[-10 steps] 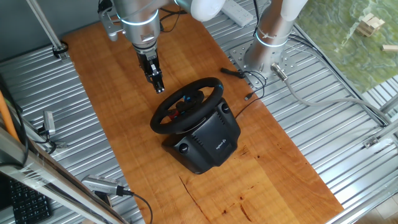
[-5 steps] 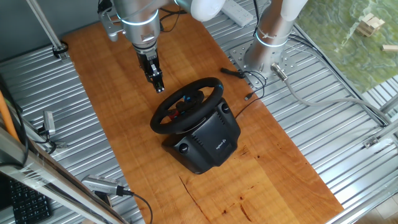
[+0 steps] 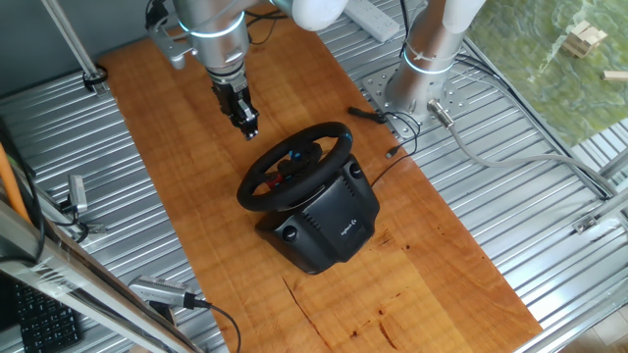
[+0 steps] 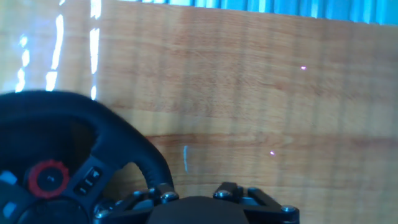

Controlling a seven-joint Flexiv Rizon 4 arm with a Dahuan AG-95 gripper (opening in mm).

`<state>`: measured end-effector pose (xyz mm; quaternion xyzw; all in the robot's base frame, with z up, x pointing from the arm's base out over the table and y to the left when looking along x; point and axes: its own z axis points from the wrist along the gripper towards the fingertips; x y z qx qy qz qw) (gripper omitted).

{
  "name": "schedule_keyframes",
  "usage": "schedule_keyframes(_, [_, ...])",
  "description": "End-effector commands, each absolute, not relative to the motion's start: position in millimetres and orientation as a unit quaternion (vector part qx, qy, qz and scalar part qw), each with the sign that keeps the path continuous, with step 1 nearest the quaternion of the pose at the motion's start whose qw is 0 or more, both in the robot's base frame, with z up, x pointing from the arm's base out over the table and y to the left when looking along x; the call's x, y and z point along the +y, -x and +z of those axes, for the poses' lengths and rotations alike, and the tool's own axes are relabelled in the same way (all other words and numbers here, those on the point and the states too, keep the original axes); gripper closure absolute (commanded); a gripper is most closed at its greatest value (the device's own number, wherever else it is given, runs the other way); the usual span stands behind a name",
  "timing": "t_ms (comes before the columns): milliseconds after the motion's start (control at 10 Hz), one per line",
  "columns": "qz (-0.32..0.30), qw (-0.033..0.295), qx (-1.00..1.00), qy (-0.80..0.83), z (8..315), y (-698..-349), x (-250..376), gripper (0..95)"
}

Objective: Rotate the steering wheel 90 degrees clockwise

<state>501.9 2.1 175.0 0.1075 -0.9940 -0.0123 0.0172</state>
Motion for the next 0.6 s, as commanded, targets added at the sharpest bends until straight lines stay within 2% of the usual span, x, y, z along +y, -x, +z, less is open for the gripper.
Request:
schedule_keyframes(100, [-0.012, 0.019, -0.994, -0.108, 176.8, -502.3, 3.0, 95.0])
schedule_keyframes(600, [-0.011, 0.02, -0.993, -0.114, 177.7, -502.6, 3.3, 95.0])
